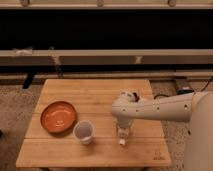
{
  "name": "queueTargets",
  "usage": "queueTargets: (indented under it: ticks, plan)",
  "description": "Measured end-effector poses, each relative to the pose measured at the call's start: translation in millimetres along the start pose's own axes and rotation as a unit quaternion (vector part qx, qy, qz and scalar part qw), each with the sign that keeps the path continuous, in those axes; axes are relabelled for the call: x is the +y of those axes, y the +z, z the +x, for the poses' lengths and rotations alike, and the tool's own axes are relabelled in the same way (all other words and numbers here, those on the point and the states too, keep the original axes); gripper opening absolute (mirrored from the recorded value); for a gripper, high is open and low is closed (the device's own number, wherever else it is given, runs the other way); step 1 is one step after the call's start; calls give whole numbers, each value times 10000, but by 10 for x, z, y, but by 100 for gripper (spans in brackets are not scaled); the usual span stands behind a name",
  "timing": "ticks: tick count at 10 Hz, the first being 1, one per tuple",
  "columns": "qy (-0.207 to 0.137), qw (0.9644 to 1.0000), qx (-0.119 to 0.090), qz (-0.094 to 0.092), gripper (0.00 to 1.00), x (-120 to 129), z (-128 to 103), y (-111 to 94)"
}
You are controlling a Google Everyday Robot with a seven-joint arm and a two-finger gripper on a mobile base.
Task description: Stand the bottle upright
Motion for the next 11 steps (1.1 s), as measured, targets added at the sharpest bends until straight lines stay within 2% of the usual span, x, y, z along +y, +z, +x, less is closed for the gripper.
queueTargets:
  ticks: [1, 3, 5, 7, 8, 10, 11]
  plan:
    - [425, 9990, -90, -115, 15, 10, 22, -66]
    - [1231, 9917, -257, -270, 15, 105, 94, -128]
    - [1923, 9794, -483, -375, 15, 178, 139, -185]
    - [2627, 9616, -664, -440, 15, 222, 133, -210]
    - [3088, 9471, -752, -446, 15, 259, 137, -216]
    - [3796, 9198, -861, -487, 16, 308, 127, -198]
    - [4095, 9062, -940, -481, 25, 333, 125, -179]
